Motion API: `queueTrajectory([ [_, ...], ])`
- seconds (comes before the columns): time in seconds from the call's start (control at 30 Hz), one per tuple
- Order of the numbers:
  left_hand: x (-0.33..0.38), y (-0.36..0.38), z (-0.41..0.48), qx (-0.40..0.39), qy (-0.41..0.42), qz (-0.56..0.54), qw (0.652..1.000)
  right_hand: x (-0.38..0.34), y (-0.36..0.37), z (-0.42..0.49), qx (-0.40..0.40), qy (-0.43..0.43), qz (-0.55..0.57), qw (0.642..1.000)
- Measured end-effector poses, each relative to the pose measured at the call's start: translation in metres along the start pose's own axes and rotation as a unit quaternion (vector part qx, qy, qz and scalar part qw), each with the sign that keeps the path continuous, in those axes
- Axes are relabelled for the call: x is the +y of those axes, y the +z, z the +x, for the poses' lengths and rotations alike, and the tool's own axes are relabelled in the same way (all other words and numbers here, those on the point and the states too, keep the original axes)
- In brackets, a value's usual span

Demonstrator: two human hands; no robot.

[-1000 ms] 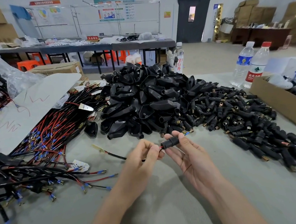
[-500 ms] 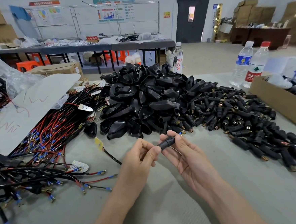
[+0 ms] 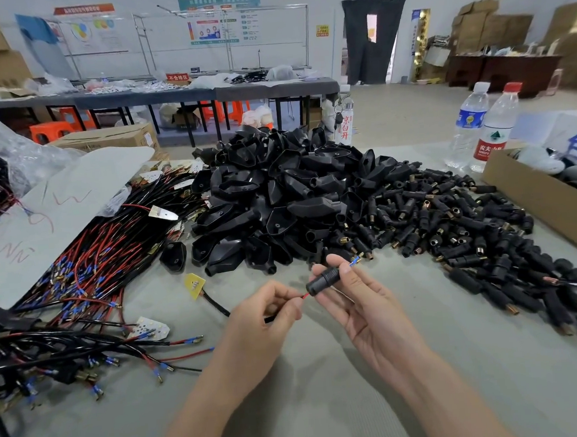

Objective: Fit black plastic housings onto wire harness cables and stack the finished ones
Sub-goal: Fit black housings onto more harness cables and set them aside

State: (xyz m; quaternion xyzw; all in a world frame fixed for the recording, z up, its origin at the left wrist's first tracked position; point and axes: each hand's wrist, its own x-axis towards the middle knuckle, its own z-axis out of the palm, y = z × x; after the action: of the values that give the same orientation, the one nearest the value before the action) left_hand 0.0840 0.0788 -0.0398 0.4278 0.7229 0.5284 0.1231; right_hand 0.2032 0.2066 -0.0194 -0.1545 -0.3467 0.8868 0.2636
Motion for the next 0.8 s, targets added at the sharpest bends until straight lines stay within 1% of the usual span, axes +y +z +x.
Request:
queueTrajectory([
  [0.07,0.0000,0.0023,-0.0001,0.000,0.002,-0.007,1.000,0.0030,0.0009,0.0004,-0.003,0.004,-0.019,1.000],
  [0.2,-0.0005,0.0034,0.0026,0.014,-0.005,-0.037,0.999,0.0013,-0.0009,0.0023,-0.003,-0.015,-0.068,0.998],
  [0.27,-0.0027,0.0037,0.0038,0.012,-0.005,-0.035,0.999,-0.0001,-0.0032,0.0027,0.005,-0.020,-0.083,0.996],
  [0.43,-0.0074,0.0098,0.0003,-0.002,0.022,0.020,1.000,0.0038,-0.0034,0.0016,0.016,-0.027,-0.140,0.990],
  [0.57,-0.0074,0.0102,-0.0003,0.019,0.030,0.053,0.998,0.0040,-0.0032,0.0011,0.019,-0.059,-0.197,0.978],
  [0.67,-0.0045,0.0081,-0.0014,0.016,0.041,0.073,0.996,-0.0005,-0.0057,0.0019,0.039,-0.087,-0.201,0.975],
  [0.8,0.0000,0.0063,-0.0036,0.018,0.059,0.110,0.992,-0.0019,-0.0067,0.0022,0.037,-0.102,-0.211,0.972],
])
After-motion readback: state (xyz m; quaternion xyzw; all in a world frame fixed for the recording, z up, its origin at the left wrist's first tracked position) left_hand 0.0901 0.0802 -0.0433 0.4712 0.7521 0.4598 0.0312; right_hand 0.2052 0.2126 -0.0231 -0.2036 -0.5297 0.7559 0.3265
